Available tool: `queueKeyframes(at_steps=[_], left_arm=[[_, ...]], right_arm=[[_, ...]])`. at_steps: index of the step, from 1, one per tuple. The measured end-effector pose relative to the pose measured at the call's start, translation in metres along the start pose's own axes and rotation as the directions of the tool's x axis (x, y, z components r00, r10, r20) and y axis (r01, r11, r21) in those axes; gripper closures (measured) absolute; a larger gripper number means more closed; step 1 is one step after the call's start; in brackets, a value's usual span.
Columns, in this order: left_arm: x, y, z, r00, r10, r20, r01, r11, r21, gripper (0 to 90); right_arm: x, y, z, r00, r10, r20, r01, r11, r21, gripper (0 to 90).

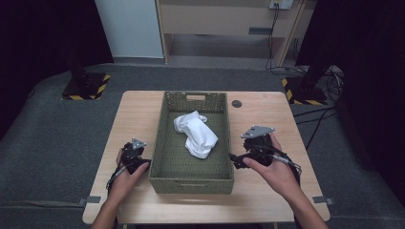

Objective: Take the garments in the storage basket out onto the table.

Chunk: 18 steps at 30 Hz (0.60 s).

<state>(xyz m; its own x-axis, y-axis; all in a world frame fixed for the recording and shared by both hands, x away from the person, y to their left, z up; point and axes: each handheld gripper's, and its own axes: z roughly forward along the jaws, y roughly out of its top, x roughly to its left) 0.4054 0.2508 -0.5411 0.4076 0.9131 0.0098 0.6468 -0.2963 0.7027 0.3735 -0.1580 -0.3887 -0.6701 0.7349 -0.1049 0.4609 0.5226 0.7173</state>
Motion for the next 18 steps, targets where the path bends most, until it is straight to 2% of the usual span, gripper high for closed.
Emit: queueKeyframes(at_steps=[6, 10, 18], left_arm=[[0.0, 0.0, 0.0, 1.0, 0.002, 0.002, -0.002, 1.0, 0.0, 0.0], [0.0, 0.0, 0.0, 1.0, 0.003, 0.003, -0.003, 1.0, 0.0, 0.0], [0.0, 0.0, 0.0, 1.0, 0.003, 0.003, -0.003, 1.0, 0.0, 0.0]], right_arm=[[-0.002, 0.022, 0.011, 0.9999, -0.013, 0.002, 0.013, 1.0, -0.005, 4.5], [-0.007, 0.034, 0.022, 0.9995, -0.03, 0.003, 0.03, 0.999, 0.016, 6.7], [-0.017, 0.056, 0.037, 0.9998, 0.01, -0.015, -0.01, 1.0, 0.005, 5.8]])
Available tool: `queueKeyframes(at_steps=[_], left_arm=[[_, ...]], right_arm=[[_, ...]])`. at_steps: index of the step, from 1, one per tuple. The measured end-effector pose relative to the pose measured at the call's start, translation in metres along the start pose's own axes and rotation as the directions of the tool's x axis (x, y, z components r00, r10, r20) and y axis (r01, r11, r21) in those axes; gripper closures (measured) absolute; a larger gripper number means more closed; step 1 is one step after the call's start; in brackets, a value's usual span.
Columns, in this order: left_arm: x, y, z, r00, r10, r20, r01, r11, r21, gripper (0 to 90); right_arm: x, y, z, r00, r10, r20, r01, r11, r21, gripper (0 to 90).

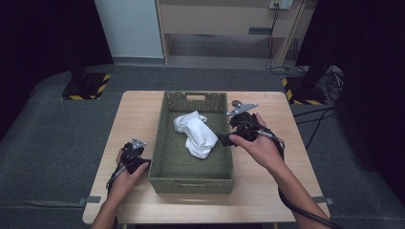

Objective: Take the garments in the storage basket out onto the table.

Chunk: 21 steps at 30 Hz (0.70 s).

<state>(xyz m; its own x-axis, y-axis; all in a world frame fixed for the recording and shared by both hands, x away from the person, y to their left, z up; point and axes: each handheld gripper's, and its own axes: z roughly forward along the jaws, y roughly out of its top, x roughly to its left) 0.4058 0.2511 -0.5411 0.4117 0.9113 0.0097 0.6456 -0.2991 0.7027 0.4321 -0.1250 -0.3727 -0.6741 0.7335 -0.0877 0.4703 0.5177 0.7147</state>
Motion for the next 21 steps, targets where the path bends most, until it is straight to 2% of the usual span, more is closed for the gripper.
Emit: queueKeyframes(at_steps=[10, 16, 21], left_arm=[[0.0, 0.0, 0.0, 1.0, 0.0, 0.0, 0.0, 1.0, 0.0, 0.0], [0.0, 0.0, 0.0, 1.0, -0.001, 0.0, 0.001, 1.0, -0.001, 0.0], [0.0, 0.0, 0.0, 1.0, -0.002, 0.0, 0.002, 1.0, -0.002, 0.0]], right_arm=[[0.001, 0.025, 0.026, 1.0, -0.002, -0.009, 0.002, 1.0, 0.018, 6.2], [0.002, 0.033, 0.041, 1.0, -0.005, -0.003, 0.005, 1.0, 0.03, 6.2], [0.002, 0.04, 0.052, 1.0, 0.009, -0.003, -0.009, 1.0, 0.028, 6.2]])
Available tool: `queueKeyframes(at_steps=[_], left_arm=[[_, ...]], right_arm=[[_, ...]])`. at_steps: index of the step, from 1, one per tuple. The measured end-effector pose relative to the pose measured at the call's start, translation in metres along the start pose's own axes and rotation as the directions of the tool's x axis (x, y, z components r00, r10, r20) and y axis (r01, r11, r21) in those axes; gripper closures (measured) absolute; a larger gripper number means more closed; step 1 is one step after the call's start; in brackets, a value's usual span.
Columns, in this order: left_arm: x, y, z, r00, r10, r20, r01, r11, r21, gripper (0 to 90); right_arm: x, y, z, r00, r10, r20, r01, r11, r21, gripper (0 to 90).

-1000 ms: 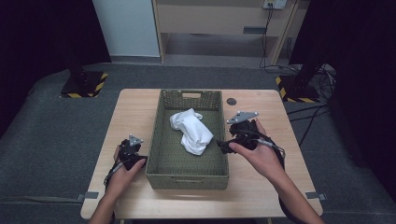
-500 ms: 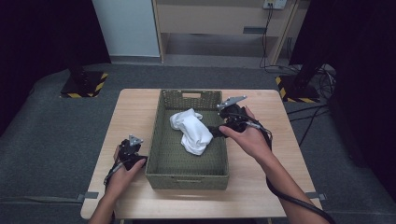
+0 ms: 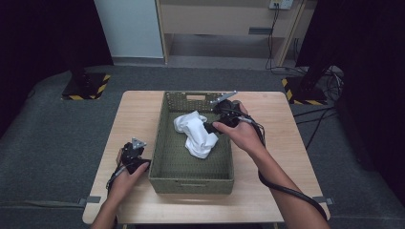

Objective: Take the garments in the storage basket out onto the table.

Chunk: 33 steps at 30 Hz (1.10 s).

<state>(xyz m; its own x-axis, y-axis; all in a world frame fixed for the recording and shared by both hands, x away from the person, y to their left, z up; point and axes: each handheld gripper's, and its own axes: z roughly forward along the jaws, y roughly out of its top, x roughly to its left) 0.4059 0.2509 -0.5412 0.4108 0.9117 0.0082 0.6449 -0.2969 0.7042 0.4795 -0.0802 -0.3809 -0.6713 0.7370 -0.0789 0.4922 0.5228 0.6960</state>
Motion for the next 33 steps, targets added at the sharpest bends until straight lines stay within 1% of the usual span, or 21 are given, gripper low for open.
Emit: queueKeyframes(at_steps=[2, 8, 15, 17, 20, 24, 33], left_arm=[[0.0, 0.0, 0.0, 1.0, 0.0, 0.001, 0.0, 1.0, 0.0, 0.0], [0.0, 0.0, 0.0, 1.0, 0.002, 0.0, -0.002, 1.0, 0.0, 0.0], [0.0, 0.0, 0.0, 1.0, 0.002, 0.001, -0.002, 1.0, 0.0, 0.0], [0.0, 0.0, 0.0, 1.0, 0.002, 0.001, -0.002, 1.0, 0.0, 0.0], [0.0, 0.0, 0.0, 1.0, 0.002, 0.001, -0.002, 1.0, 0.0, 0.0], [0.0, 0.0, 0.0, 1.0, 0.002, 0.001, -0.002, 1.0, 0.0, 0.0], [0.0, 0.0, 0.0, 1.0, 0.002, 0.0, -0.002, 1.0, 0.0, 0.0]], right_arm=[[0.001, 0.003, 0.006, 1.0, -0.001, -0.005, 0.001, 1.0, 0.005, 5.8], [0.002, 0.015, 0.024, 1.0, -0.007, -0.002, 0.007, 0.999, 0.034, 5.4], [0.003, 0.02, 0.036, 0.9999, 0.005, 0.009, -0.006, 0.999, 0.045, 5.4], [0.003, 0.021, 0.037, 0.9999, 0.003, 0.015, -0.003, 0.999, 0.044, 5.3], [0.002, 0.021, 0.042, 0.9998, 0.017, 0.013, -0.017, 0.999, 0.044, 4.6], [0.0, 0.019, 0.049, 0.9996, 0.024, 0.014, -0.024, 0.998, 0.052, 4.8], [-0.002, 0.015, 0.055, 0.9993, 0.036, 0.01, -0.037, 0.998, 0.054, 4.8]])
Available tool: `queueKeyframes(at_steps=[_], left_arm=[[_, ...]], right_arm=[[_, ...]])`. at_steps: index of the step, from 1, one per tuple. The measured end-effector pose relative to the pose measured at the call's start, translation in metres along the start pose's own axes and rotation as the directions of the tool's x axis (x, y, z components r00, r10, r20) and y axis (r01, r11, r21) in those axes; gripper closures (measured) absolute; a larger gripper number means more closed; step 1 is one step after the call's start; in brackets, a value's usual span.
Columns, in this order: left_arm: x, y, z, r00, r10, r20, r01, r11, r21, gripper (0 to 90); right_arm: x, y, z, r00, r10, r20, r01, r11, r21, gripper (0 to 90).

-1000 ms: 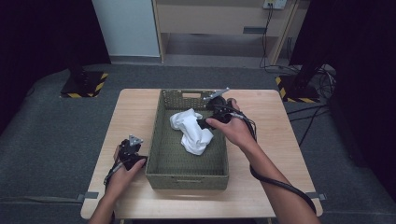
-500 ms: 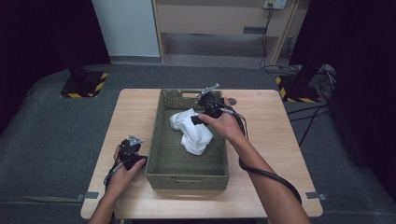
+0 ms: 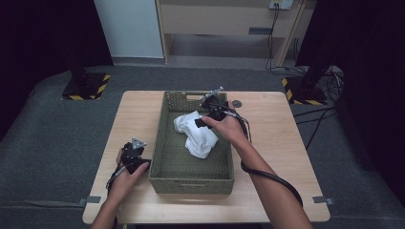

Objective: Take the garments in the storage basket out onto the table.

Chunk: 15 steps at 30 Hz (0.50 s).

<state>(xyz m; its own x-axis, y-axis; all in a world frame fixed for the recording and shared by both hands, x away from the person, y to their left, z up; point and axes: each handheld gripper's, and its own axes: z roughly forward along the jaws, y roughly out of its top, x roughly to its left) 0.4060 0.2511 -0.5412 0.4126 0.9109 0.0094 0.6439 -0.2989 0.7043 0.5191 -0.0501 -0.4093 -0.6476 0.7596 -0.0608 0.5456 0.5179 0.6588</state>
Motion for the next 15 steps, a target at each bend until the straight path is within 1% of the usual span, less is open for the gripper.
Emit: queueKeyframes(at_steps=[4, 8, 15], left_arm=[[0.0, 0.0, 0.0, 1.0, 0.0, 0.0, 0.0, 1.0, 0.0, 0.0], [0.0, 0.0, 0.0, 1.0, 0.0, 0.0, 0.0, 1.0, 0.0, 0.0], [0.0, 0.0, 0.0, 1.0, 0.0, 0.0, 0.0, 1.0, 0.0, 0.0]], right_arm=[[0.0, -0.001, 0.003, 0.9999, 0.011, -0.003, -0.011, 1.0, 0.001, 4.6], [-0.001, -0.002, 0.008, 1.0, 0.008, 0.001, -0.008, 1.0, 0.004, 4.3], [-0.002, -0.004, 0.022, 0.9993, 0.037, -0.001, -0.037, 0.999, 0.017, 4.1]])
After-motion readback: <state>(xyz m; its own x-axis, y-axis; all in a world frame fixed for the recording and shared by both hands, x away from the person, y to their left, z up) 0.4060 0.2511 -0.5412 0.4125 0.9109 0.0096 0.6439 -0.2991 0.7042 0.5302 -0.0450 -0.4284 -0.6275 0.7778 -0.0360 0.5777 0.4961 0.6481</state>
